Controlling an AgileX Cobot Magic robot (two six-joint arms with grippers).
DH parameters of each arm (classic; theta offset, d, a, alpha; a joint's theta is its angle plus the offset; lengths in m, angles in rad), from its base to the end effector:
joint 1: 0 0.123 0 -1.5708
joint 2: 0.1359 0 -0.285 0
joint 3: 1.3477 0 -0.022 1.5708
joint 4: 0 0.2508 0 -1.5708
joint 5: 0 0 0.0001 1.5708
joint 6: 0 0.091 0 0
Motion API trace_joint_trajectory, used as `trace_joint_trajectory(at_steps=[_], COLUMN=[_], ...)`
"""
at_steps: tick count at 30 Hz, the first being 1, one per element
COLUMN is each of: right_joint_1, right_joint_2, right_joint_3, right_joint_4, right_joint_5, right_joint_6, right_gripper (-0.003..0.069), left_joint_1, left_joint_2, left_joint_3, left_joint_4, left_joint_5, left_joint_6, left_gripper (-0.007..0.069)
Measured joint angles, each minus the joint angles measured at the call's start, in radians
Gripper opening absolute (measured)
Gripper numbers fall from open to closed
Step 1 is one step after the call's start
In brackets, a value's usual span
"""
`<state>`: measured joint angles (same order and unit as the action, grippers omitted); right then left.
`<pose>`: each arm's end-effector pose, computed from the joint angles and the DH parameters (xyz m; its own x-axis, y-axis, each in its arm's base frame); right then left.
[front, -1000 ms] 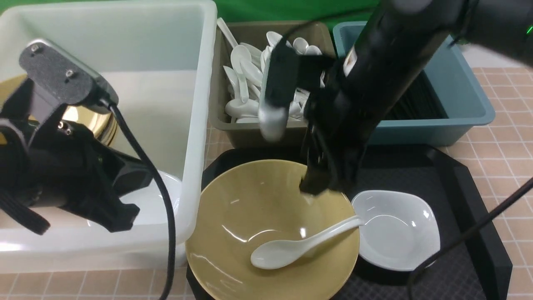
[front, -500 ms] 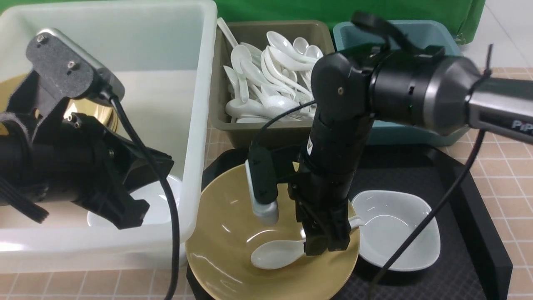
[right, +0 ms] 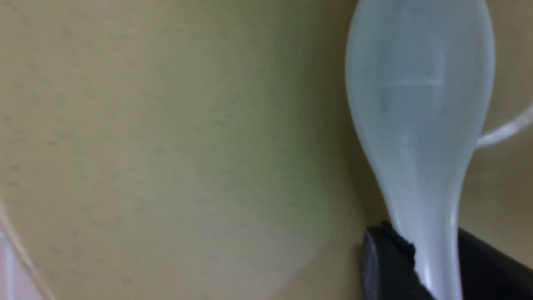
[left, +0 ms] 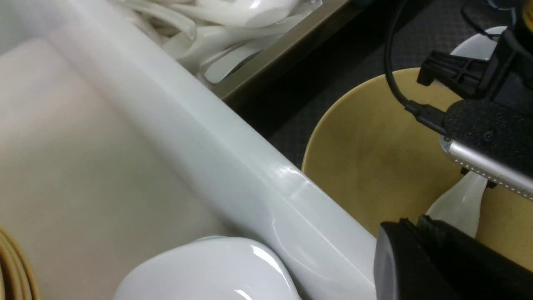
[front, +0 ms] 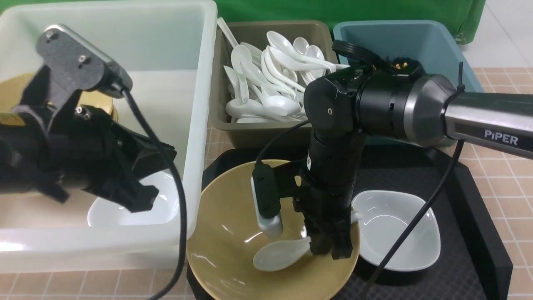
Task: On brown table put chopsticks spoon bowls plates into blue grey white boxes.
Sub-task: 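Reach down and grasp the white spoon resting in the bowl with the right gripper, then place the white spoon into the bin of spoons with the right gripper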
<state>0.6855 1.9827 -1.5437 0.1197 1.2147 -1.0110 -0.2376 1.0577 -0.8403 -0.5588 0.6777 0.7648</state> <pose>0.2970 0.2560 0.2101 0.0809 -0.9921 -0.0960 -0.9946 -0.0867 0.0579 0.1975 -0.0790 0.3200 -0.4744 0.4123 -0.7778 0.6391 0.7689 0.0178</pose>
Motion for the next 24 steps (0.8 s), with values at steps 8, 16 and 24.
trace_joint_trajectory(at_steps=[8,16,24], right_joint_1=[-0.1,-0.226,-0.229], right_joint_2=[-0.073,0.017,0.152], right_joint_3=[-0.231,-0.351,-0.349], right_joint_4=[-0.026,0.043,0.059], right_joint_5=[-0.009,-0.505,-0.784], right_joint_6=[0.081,0.448,0.62], right_gripper=[0.0183,0.0183,0.0337], left_joint_1=[0.001,0.067,0.053], left_joint_2=[0.115,0.366,0.467], left_joint_3=[-0.121,-0.428,-0.521], left_joint_4=[0.123,0.234,0.168], left_joint_5=[-0.016,0.078,0.181], left_joint_6=[-0.228,-0.339,-0.232], left_gripper=[0.0004,0.0004,0.0004])
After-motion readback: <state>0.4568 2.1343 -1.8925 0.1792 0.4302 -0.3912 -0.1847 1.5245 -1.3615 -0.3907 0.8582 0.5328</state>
